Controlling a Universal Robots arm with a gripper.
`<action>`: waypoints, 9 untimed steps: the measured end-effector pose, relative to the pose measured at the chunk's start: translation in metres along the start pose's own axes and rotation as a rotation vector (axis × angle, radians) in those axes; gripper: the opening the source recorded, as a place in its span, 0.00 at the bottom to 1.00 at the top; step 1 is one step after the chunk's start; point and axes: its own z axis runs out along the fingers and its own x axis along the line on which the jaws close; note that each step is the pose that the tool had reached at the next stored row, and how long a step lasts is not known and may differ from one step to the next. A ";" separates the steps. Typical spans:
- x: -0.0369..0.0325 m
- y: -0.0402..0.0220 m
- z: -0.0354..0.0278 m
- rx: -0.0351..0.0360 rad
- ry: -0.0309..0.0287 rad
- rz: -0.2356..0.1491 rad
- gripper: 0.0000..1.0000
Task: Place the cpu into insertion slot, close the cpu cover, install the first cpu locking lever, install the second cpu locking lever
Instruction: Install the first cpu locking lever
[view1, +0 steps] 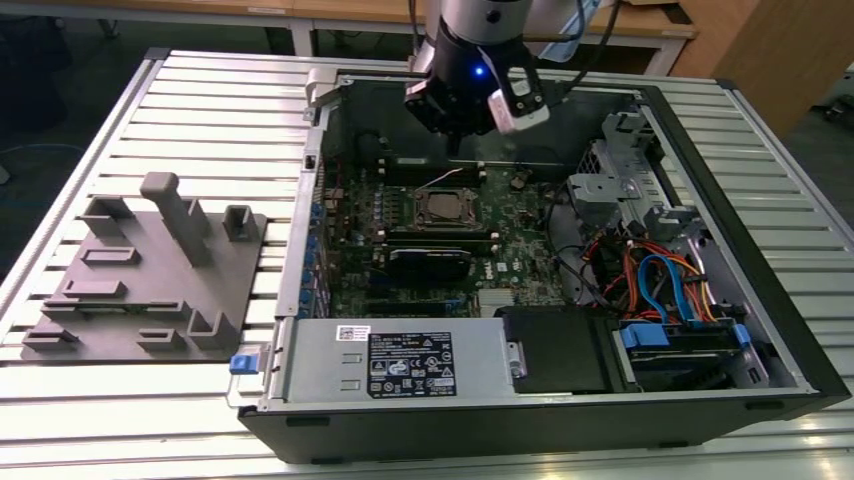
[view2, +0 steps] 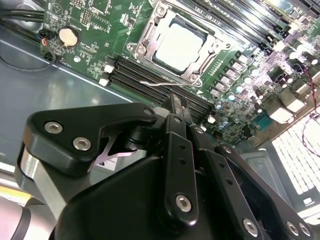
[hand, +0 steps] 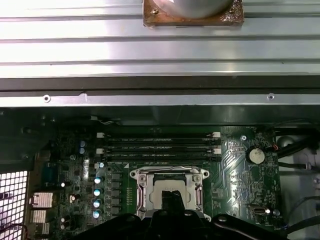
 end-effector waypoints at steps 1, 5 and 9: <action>0.0000 -0.0001 0.0007 -0.0002 0.0000 0.000 0.11; 0.0000 -0.0003 0.0015 -0.0003 0.0000 0.000 0.11; 0.0000 -0.0003 0.0019 -0.0002 0.0000 0.000 0.11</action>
